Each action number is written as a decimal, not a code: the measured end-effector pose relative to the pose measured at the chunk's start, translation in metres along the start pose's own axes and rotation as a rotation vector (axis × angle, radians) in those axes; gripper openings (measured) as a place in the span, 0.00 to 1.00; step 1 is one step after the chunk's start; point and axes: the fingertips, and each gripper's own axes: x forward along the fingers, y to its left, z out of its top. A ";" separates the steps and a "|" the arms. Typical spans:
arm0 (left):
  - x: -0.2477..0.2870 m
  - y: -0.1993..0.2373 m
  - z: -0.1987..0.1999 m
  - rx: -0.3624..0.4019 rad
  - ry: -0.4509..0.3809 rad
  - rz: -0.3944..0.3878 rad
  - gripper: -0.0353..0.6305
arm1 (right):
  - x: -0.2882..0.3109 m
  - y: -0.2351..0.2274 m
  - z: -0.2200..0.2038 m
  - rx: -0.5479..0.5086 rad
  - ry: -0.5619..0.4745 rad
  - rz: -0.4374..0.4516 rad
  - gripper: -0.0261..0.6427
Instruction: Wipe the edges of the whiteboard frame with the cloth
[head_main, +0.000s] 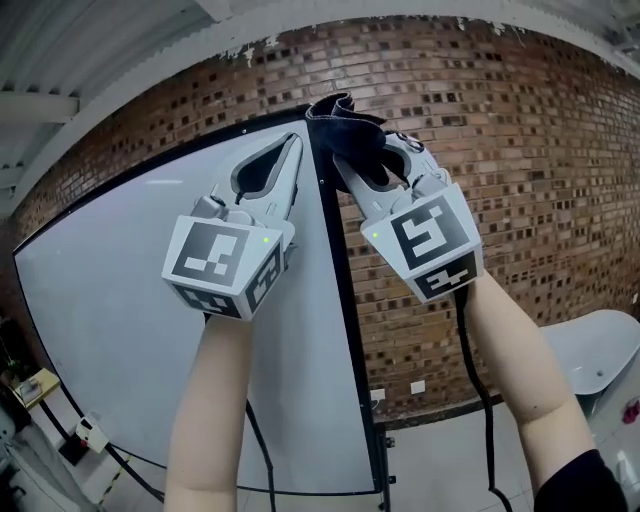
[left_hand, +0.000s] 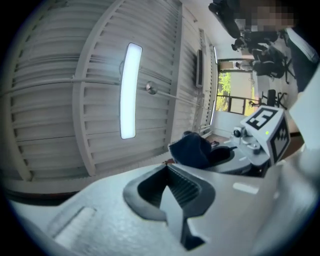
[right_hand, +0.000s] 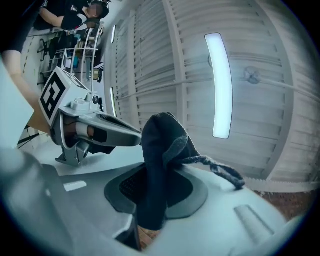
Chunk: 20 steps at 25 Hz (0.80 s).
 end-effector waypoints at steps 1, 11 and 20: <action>0.003 0.006 -0.001 0.005 0.008 0.015 0.06 | 0.005 -0.003 0.005 -0.008 -0.007 -0.002 0.16; 0.004 0.023 -0.010 0.052 0.037 -0.001 0.06 | 0.040 -0.023 0.015 -0.142 0.029 -0.025 0.16; -0.006 0.018 0.003 0.001 0.006 -0.061 0.06 | 0.035 -0.009 0.024 -0.281 0.152 0.046 0.16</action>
